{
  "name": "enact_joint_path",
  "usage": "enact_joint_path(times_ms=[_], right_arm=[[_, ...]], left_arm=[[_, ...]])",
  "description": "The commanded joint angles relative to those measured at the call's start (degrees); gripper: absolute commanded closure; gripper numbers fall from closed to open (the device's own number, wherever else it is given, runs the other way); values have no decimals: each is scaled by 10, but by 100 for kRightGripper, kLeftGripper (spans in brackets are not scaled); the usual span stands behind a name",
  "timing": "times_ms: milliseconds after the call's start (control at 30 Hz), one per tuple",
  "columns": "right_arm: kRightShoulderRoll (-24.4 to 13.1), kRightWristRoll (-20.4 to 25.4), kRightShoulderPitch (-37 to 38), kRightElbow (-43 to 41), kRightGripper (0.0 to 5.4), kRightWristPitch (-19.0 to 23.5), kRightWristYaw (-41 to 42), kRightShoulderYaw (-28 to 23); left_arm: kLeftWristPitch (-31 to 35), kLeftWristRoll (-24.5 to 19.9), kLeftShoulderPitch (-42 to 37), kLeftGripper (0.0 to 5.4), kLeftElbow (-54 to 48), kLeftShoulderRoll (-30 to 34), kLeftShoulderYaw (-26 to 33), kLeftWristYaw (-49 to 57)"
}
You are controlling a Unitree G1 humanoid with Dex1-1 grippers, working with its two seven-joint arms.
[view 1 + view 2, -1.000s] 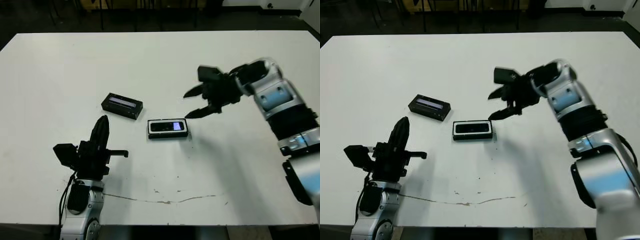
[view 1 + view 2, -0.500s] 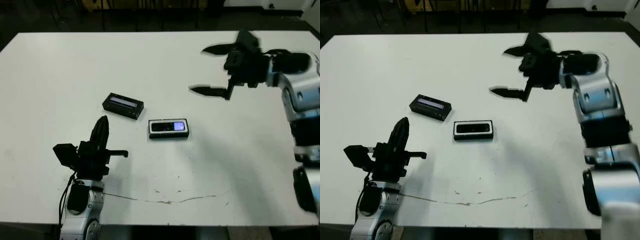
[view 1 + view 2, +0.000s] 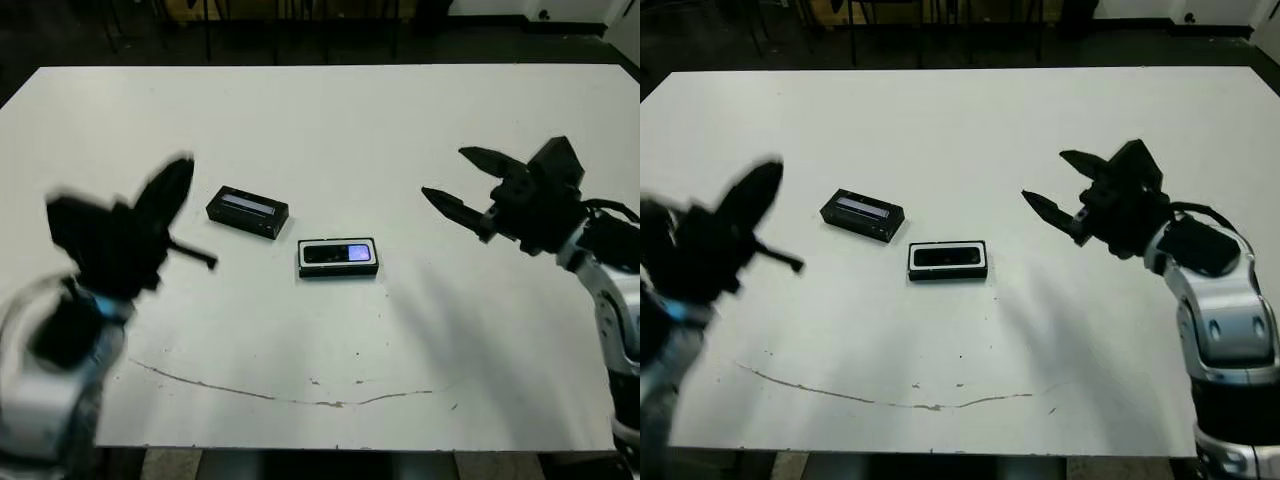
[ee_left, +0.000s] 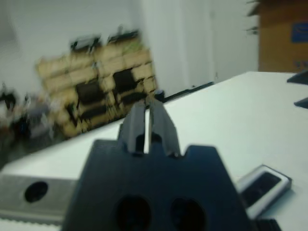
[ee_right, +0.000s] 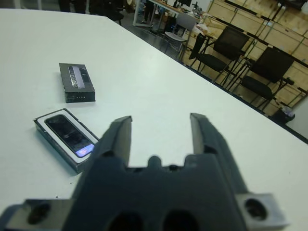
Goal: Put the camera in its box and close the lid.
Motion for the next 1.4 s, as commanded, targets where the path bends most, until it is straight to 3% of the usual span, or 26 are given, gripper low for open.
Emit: enact_joint_path(times_ms=[33,100,200,367,600,833,1033,1400], right_arm=[[-12,11,10,-4,356,11,-4,3],[-14,13,9,-3,394,9,-4,7],[-14,9,4,-4,449,12,-8,17],[-11,8,-1,-13,538,29,-19,31],[-7,18,21,-24,538,18,-27,28],[5,31,58,-25,538,-8,-35,34],[7,41,78,-36,538,1,-47,35],[4,51,105,-37,538,-19,-43,42]], left_arm=[[56,6,-124,540,104,91,-58,-115],[37,42,-234,540,216,152,-136,-249],[3,112,-372,540,380,156,-242,-377],[-86,196,-500,540,633,55,-331,-436],[-123,313,-584,540,899,-80,-422,-447],[-162,380,-567,540,1014,-160,-422,-321],[-231,394,-524,540,1045,-173,-398,-242],[-238,402,-489,540,1061,-185,-358,-158]])
